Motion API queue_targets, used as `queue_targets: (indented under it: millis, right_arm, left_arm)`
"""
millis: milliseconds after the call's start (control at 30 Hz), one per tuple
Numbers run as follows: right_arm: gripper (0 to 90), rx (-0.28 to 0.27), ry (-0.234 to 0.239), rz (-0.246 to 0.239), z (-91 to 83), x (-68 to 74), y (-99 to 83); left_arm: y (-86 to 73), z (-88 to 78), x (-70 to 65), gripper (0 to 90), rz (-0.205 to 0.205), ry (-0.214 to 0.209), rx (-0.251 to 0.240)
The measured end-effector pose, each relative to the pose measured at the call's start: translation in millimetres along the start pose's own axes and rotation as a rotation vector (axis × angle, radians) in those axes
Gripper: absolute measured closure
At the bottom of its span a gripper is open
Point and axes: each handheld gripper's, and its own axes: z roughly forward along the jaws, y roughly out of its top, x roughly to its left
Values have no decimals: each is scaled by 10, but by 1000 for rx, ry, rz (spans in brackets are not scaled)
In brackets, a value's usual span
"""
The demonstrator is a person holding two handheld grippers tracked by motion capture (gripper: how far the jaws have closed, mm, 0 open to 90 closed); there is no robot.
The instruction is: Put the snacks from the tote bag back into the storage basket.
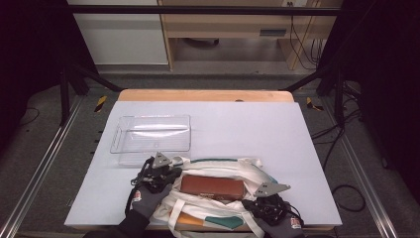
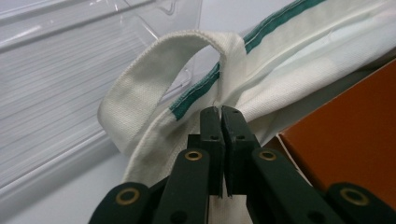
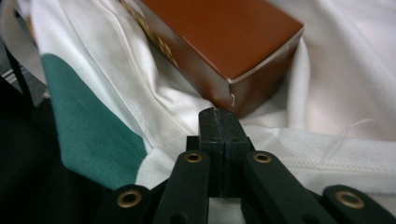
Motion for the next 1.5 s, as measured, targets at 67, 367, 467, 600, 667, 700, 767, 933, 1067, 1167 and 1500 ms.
queue_targets:
  millis: [67, 367, 467, 600, 667, 700, 767, 933, 1067, 1167, 1500]
  right_arm:
    - [867, -32, 13, -4, -51, 13, 19]
    - [752, -159, -10, -10, -231, -31, 150]
    - [678, -181, -32, -5, -252, -66, 199]
    - [583, -198, -56, 6, -263, -121, 263]
    - [552, -209, -61, 13, -276, -159, 278]
    - [533, -214, -66, 20, -283, -178, 283]
    - [514, -219, -74, 33, -294, -219, 294]
    - [501, -223, -87, 49, -286, -289, 312]
    - [498, -207, -90, 46, -250, -322, 326]
    - [495, -202, -88, 43, -241, -324, 324]
    - [512, -185, -73, 42, -221, -311, 323]
  left_arm:
    - [0, -32, 1, 826, -5, -2, -13]
    - [71, -414, -68, 641, 67, -42, -119]
    - [84, -438, -80, 582, 109, -72, -116]
    - [102, -427, -150, 521, 161, -97, -104]
    - [123, -415, -193, 486, 193, -118, -93]
    - [134, -399, -216, 454, 214, -133, -73]
    - [139, -369, -271, 422, 260, -131, -59]
    - [149, -280, -324, 359, 301, -144, -10]
    - [148, -192, -351, 316, 330, -168, 30]
    - [156, -144, -357, 280, 355, -170, 53]
    - [176, 5, -335, 217, 388, -214, 117]
